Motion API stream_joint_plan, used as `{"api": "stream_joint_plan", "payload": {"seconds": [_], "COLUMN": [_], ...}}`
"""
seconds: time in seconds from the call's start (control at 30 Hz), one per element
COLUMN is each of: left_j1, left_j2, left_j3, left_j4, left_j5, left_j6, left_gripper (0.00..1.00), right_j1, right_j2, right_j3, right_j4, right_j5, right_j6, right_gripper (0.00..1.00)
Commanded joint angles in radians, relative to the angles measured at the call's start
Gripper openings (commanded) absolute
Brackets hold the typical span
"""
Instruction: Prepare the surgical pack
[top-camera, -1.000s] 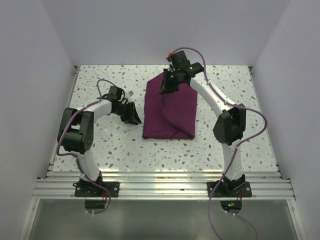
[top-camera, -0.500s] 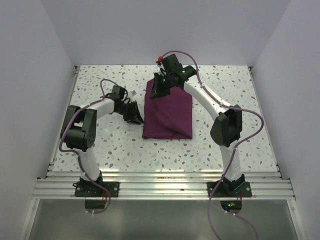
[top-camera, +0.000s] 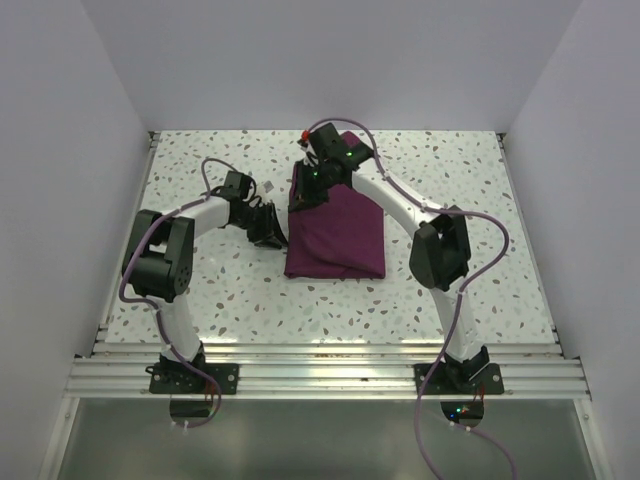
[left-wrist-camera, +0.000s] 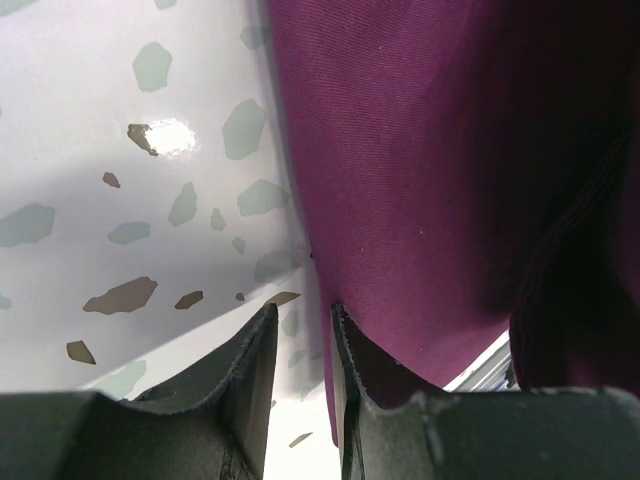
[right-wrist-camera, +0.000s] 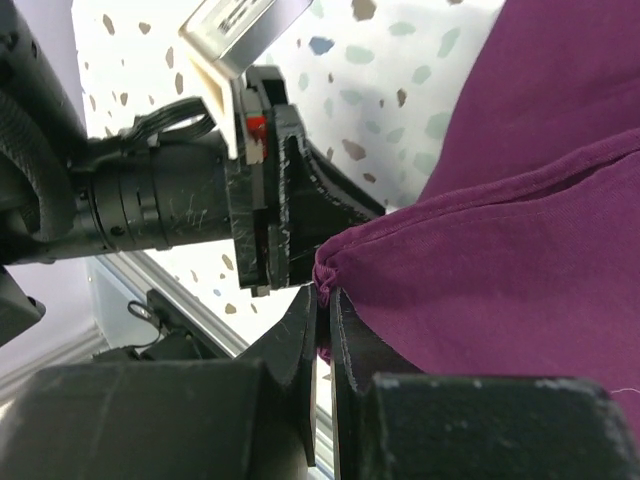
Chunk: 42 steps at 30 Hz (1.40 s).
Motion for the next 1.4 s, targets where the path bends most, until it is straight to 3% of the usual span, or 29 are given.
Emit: {"api": "stream_joint_plan", "payload": {"seconds": [0.0,0.57,0.67,0.8,0.83,0.93,1.13,1.2,1.23,1.27,1.37], "left_j1": [-0.004,0.026,0.038,0.046,0.046,0.054,0.057,0.055,0.055,0.055,0.055], "left_j2": [0.013,-0.069,-0.072,-0.079,-0.078,-0.086,-0.15,-0.152,-0.147,-0.147,-0.159], "left_j3": [0.02,-0.01,0.011,0.049,0.06,0.091,0.138,0.135,0.137,0.132,0.096], "left_j4": [0.023,-0.08,-0.112,-0.132,-0.138,-0.158,-0.148,-0.096,-0.092,-0.075,-0.036], "left_j5": [0.004,-0.183,-0.199,-0.187,-0.188,-0.193,-0.184,-0.103,-0.095,-0.087,-0.087], "left_j6": [-0.014,-0.057,-0.032,-0.005,0.003,0.006,0.001,-0.018,-0.029,-0.038,-0.068], "left_gripper": [0.31,0.33,0.34,0.38,0.39,0.4,0.35,0.21,0.09,0.06,0.08], "right_j1": [0.019,0.033,0.033,0.032,0.03,0.009,-0.106,-0.16,-0.174,-0.197,-0.217], "right_j2": [-0.022,0.051,0.056,0.067,0.068,0.056,-0.048,-0.099,-0.12,-0.139,-0.194], "right_j3": [-0.005,-0.028,-0.052,0.0,0.029,0.064,-0.092,-0.205,-0.247,-0.32,-0.39], "right_j4": [0.042,0.059,0.065,0.016,0.003,-0.047,-0.044,-0.031,-0.007,0.004,0.001], "right_j5": [-0.036,-0.074,-0.093,-0.09,-0.082,-0.065,-0.106,-0.146,-0.169,-0.175,-0.172], "right_j6": [0.014,0.02,0.022,-0.009,-0.017,-0.05,-0.06,-0.063,-0.078,-0.089,-0.138], "right_gripper": [0.0,0.01,0.21,0.38,0.51,0.59,0.54,0.37,0.31,0.23,0.12]}}
